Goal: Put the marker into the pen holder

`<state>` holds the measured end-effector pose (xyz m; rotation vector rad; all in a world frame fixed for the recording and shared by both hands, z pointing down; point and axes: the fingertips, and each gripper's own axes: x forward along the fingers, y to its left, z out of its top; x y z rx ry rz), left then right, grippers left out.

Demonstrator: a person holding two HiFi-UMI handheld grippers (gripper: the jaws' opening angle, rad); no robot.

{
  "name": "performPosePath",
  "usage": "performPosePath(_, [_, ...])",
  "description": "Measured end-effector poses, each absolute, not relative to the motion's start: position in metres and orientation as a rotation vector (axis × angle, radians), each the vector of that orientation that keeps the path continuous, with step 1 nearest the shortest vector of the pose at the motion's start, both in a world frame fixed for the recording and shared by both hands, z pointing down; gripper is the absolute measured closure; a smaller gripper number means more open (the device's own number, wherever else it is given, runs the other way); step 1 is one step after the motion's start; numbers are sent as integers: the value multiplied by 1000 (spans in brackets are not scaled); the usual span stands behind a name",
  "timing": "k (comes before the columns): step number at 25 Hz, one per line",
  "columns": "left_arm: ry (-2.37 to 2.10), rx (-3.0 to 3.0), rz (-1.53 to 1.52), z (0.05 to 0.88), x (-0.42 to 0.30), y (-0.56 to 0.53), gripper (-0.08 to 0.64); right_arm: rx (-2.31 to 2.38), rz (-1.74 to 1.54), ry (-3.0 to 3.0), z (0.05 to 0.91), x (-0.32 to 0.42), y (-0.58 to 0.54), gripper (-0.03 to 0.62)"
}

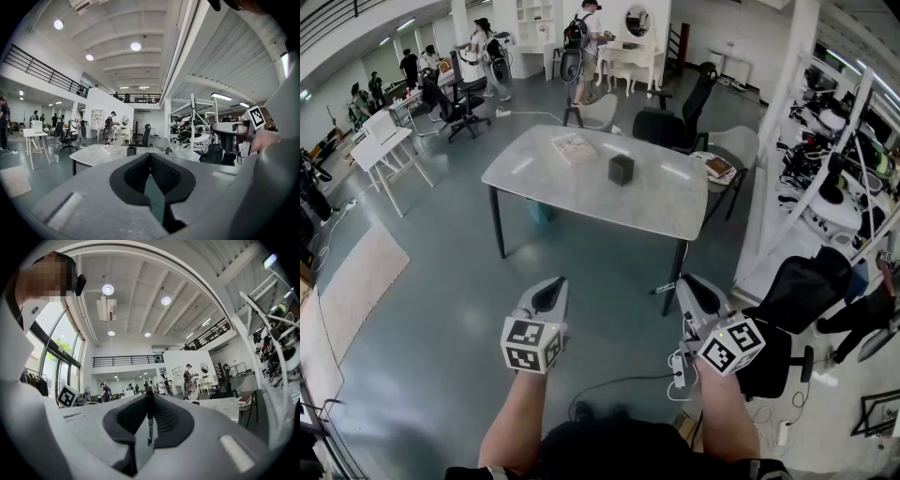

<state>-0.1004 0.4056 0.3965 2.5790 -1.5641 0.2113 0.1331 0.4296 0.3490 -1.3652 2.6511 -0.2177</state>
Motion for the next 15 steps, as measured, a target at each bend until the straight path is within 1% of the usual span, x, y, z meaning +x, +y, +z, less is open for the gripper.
performPosePath(6, [-1564, 2572, 239, 397, -93, 413, 549, -1365, -232, 2646, 352, 142, 435, 548])
performPosePath(15, [-1544, 2593, 278, 397, -58, 429, 549, -1290, -216, 2648, 350, 172, 458, 548])
